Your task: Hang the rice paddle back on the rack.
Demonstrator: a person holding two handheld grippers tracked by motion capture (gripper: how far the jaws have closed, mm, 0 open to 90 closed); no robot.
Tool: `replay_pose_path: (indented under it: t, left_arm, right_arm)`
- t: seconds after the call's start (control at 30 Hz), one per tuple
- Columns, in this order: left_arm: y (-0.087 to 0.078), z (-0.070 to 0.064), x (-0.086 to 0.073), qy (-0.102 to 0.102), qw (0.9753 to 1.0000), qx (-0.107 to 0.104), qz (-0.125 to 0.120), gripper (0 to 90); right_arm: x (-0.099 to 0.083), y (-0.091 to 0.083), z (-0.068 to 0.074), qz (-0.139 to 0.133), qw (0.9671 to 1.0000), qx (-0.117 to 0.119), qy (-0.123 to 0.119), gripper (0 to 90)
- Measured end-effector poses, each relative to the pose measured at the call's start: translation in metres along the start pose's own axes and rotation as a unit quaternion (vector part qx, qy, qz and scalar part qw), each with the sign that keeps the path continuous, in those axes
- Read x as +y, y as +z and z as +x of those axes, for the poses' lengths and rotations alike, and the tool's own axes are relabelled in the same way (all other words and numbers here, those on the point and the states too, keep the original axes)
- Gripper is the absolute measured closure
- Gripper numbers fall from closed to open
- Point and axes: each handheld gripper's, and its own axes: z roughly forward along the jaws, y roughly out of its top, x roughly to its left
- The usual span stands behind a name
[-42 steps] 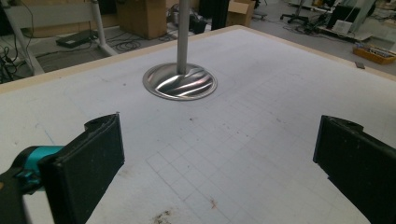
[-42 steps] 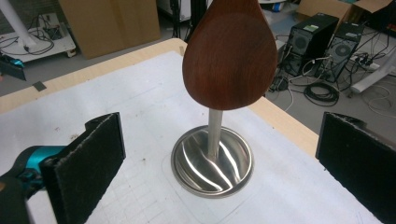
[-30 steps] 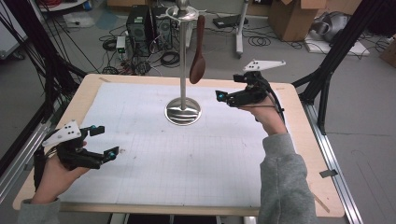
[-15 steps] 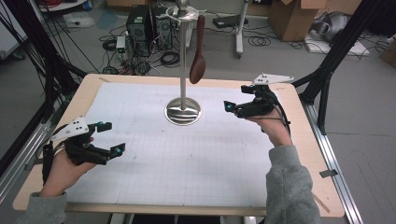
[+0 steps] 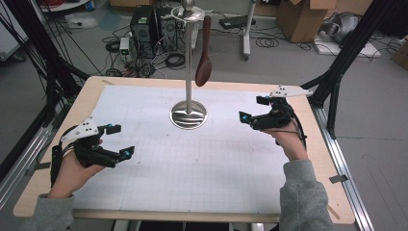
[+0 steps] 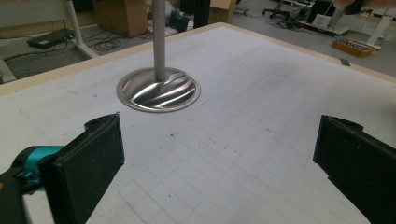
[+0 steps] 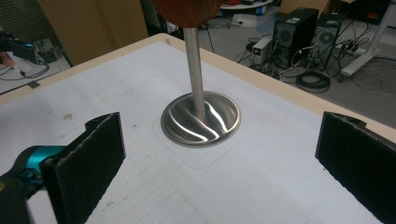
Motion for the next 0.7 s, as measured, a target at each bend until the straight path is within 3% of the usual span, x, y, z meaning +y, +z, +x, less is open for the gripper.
replay_pose_path:
  t: [0.27, 0.7]
  left_arm:
    - [0.003, 0.004, -0.001, -0.005, 1.0000, 0.001, 0.000, 2.3]
    - [0.009, 0.008, -0.006, -0.010, 0.9999, 0.006, 0.009, 2.3]
  right_arm:
    - [-0.018, -0.005, -0.002, -0.001, 0.9998, -0.006, 0.017, 0.4]
    - [-0.045, -0.017, 0.003, -0.028, 0.9990, -0.019, 0.029, 0.4]
